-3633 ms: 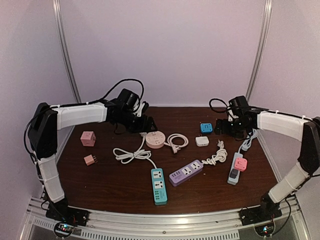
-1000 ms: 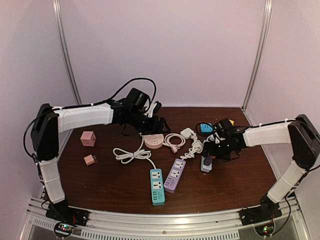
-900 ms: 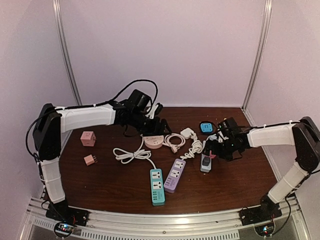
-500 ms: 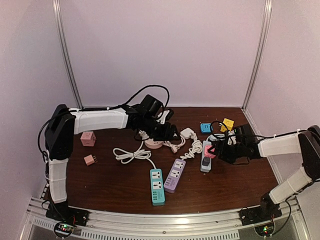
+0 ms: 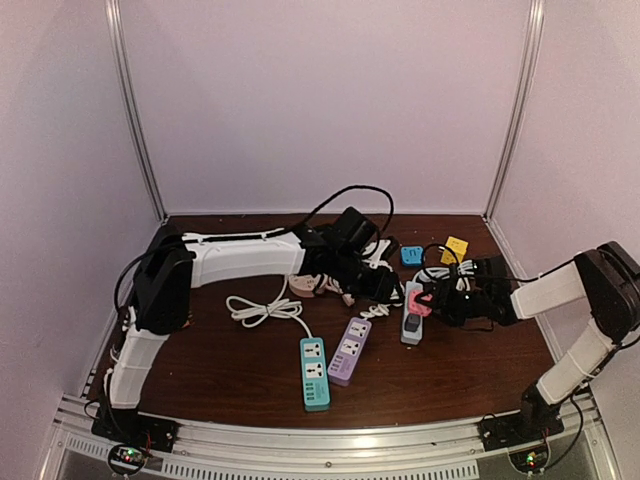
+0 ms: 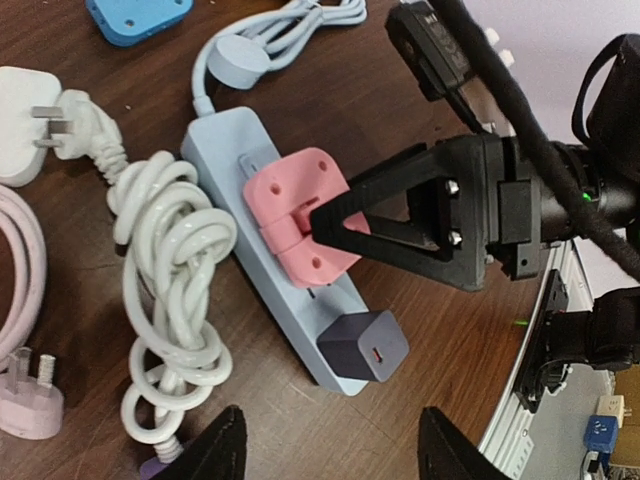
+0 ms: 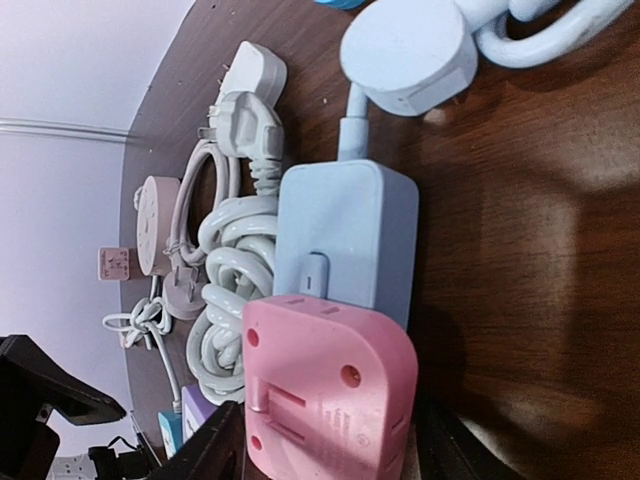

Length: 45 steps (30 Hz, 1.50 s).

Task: Pull the plug off the socket

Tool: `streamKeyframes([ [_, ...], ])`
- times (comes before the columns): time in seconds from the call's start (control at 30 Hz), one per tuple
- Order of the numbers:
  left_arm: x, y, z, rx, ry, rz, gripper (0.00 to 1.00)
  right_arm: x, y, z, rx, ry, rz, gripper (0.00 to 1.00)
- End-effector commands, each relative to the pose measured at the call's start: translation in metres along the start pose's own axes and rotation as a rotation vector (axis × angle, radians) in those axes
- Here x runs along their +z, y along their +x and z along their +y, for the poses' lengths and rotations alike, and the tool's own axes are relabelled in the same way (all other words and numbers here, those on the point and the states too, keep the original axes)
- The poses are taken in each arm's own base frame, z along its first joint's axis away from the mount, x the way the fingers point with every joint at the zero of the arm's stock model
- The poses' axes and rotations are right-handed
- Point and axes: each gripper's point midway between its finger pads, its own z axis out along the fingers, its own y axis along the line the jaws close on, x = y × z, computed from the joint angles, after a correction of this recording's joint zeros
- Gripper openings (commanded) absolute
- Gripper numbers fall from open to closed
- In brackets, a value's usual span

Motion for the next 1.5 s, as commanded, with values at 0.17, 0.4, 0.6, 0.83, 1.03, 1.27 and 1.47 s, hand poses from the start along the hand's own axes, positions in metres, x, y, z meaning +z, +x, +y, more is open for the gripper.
streamKeyframes([
  [0.17,0.035,0.016,-0.002,0.063,-0.051,0.052,0.57,-0.013,-0.008,0.024,-0.015,-0.080,-0.039,0.44],
  [0.4,0.047,0.018,0.004,0.061,-0.068,0.057,0.55,-0.019,-0.005,0.025,-0.010,-0.078,-0.038,0.26],
  [0.6,0.052,0.017,0.005,0.053,-0.062,0.058,0.54,-0.016,0.001,0.018,-0.009,-0.057,-0.019,0.26],
  [0.83,0.059,0.022,0.011,0.040,-0.071,0.070,0.53,-0.010,-0.005,0.022,-0.013,-0.071,-0.014,0.26],
  [1.03,0.069,0.028,0.018,0.028,-0.080,0.087,0.52,-0.006,-0.008,0.026,-0.017,-0.080,-0.002,0.25],
  [1.27,0.075,0.032,0.024,0.023,-0.100,0.106,0.49,-0.011,-0.003,0.024,0.010,-0.078,-0.004,0.14],
  [1.47,0.072,0.037,0.024,0.038,-0.099,0.134,0.44,-0.030,0.006,0.021,0.105,-0.072,-0.046,0.07],
])
